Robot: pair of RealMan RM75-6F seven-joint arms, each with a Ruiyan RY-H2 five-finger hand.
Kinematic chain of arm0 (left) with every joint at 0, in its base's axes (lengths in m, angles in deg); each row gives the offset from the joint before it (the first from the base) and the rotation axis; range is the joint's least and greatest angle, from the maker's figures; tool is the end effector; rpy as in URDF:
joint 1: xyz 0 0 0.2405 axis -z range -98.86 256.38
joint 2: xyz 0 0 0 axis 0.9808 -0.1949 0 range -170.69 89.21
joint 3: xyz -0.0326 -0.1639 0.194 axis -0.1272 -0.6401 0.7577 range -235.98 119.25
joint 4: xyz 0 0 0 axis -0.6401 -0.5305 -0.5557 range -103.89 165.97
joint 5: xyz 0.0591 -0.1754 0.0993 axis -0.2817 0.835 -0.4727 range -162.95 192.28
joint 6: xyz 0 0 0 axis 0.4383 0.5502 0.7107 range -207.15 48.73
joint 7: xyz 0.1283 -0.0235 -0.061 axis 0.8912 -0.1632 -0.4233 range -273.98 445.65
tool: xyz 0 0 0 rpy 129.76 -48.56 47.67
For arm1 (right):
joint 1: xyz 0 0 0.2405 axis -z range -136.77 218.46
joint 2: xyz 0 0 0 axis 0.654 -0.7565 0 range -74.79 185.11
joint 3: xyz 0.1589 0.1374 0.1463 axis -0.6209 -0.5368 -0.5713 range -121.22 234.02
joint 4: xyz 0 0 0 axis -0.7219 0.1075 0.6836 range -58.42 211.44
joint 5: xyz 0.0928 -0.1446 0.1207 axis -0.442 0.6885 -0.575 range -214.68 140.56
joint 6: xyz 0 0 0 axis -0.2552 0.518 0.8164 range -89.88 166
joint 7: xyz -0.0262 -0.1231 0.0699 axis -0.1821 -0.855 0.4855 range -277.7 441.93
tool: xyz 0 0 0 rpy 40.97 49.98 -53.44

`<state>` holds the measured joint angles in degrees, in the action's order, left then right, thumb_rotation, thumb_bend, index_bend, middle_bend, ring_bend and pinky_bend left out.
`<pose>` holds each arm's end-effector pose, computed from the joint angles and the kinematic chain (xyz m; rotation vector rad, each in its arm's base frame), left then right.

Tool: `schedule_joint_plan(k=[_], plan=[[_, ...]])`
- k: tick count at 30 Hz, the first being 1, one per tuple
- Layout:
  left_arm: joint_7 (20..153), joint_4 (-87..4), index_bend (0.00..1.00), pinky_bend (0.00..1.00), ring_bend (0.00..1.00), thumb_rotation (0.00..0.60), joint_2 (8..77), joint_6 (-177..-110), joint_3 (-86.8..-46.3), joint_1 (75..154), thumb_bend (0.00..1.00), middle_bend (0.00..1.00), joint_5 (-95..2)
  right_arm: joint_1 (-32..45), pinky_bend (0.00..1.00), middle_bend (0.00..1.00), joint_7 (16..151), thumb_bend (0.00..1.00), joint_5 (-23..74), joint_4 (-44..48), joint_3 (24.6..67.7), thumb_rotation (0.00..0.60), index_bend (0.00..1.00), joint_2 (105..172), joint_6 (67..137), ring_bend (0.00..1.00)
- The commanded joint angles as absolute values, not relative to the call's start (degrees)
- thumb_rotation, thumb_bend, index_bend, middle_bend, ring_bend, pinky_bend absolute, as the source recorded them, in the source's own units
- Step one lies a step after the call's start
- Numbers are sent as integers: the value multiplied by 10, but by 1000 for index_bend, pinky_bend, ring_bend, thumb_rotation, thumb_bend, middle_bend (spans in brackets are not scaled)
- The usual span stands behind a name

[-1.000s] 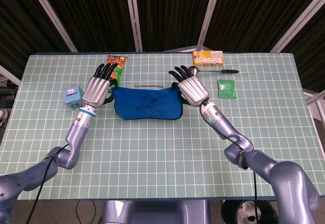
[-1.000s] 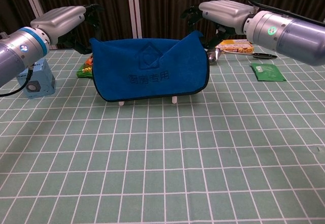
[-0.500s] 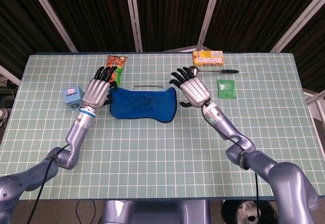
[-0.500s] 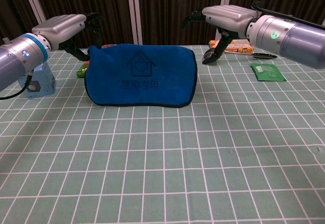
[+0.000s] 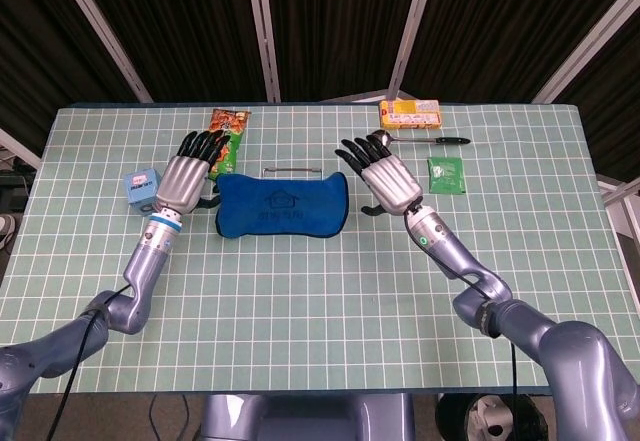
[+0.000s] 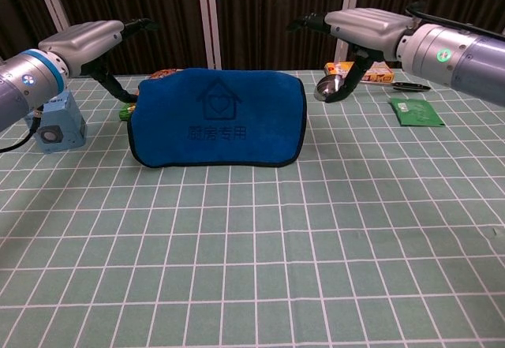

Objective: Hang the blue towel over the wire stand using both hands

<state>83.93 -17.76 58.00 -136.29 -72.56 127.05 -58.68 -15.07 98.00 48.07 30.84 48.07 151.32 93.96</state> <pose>-0.1749 0.4366 0.0108 -1.6470 -0.7717 -1.0583 -0.1275 -0.4500 0.0099 1.9183 -0.6457 1.1512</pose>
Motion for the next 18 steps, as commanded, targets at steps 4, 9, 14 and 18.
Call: schedule_joint_plan(k=[4,9,14,18], plan=[[841,-238,0,0,0,600,534,-1387,-727,1248,6,0,-589,-124,0,20,965,83,488,263,487,600,54,1473,976,0],[864,-333,0,0,0,600,459,-1418,-721,1209,0,0,-588,-80,0,19,942,80,497,194,500,600,54,1415,1024,0],[892,-439,0,0,0,600,384,-1457,-703,1158,0,0,-588,-30,0,12,916,54,499,113,518,600,54,1357,1063,0],[925,-533,0,0,0,600,326,-1486,-679,1113,0,0,-584,13,0,0,895,0,500,50,534,600,45,1318,1098,0]])
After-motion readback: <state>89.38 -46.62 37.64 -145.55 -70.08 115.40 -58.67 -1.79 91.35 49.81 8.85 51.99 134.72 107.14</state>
